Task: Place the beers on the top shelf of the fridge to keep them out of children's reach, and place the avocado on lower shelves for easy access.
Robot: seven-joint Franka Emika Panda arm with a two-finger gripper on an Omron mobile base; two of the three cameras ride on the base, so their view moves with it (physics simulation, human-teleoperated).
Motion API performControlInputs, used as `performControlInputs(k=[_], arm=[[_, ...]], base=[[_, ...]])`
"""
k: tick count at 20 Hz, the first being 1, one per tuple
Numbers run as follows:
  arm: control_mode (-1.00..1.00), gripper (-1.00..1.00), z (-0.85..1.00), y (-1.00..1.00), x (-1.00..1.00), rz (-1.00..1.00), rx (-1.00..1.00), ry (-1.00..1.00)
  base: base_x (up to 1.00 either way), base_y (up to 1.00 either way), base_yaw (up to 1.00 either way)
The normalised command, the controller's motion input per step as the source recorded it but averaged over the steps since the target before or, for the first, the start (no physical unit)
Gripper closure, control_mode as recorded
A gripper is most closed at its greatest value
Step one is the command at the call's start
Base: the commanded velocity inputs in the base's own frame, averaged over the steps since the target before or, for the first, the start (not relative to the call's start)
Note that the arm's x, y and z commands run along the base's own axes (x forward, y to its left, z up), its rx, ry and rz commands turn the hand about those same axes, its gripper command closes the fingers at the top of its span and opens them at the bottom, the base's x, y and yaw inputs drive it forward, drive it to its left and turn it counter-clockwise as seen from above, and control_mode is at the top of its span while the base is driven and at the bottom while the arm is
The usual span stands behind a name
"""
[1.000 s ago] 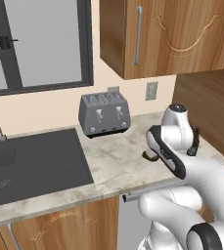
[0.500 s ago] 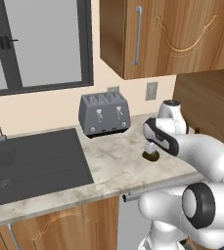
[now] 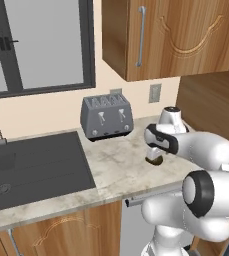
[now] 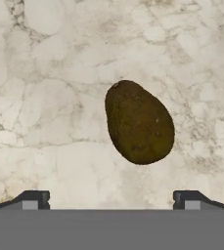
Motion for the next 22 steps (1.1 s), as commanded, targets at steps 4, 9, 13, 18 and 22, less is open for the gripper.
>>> performControlInputs(k=[4, 9, 13, 18, 22], arm=[[-1.00, -1.00, -0.28, -0.02, 0.13, 0.02, 0.00, 0.00], [-1.00, -1.00, -0.18, -0.01, 0.17, 0.02, 0.00, 0.00], [-1.00, -1.00, -0.12, -0.02, 0.19, 0.02, 0.00, 0.00], [-1.00, -1.00, -0.13, -0.05, 0.19, 0.02, 0.00, 0.00], [-1.00, -1.00, -0.16, -0.04, 0.17, 0.02, 0.00, 0.00]], base=[[0.00, 0.00, 0.00], [0.00, 0.00, 0.00], [0.00, 0.00, 0.00], [0.00, 0.00, 0.00], [0.00, 0.00, 0.00]])
